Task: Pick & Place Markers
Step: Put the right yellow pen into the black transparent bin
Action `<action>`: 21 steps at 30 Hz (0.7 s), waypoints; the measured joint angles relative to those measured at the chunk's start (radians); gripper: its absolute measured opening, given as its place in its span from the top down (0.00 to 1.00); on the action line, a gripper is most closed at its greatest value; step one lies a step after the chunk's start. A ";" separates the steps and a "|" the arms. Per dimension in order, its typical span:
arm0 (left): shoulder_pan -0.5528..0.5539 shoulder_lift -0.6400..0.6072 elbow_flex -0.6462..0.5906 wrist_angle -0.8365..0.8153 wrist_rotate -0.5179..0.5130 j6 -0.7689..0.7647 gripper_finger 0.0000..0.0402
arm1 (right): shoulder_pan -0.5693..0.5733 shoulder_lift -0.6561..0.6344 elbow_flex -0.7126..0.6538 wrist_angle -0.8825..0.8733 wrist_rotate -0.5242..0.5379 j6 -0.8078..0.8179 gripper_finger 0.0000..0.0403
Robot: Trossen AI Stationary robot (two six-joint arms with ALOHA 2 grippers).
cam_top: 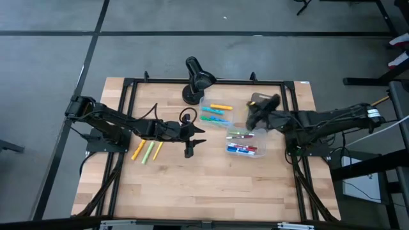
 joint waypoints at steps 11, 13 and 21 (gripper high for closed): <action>0.000 0.000 0.000 -0.001 -0.003 0.000 0.55 | -0.004 -0.089 -0.001 -0.545 0.163 0.456 0.90; 0.000 0.000 0.000 0.000 -0.003 -0.001 0.55 | -0.008 -0.085 -0.010 -0.586 0.165 0.505 0.90; 0.000 0.000 0.000 -0.001 -0.003 -0.001 0.55 | -0.076 -0.085 -0.075 -0.596 0.140 0.534 0.90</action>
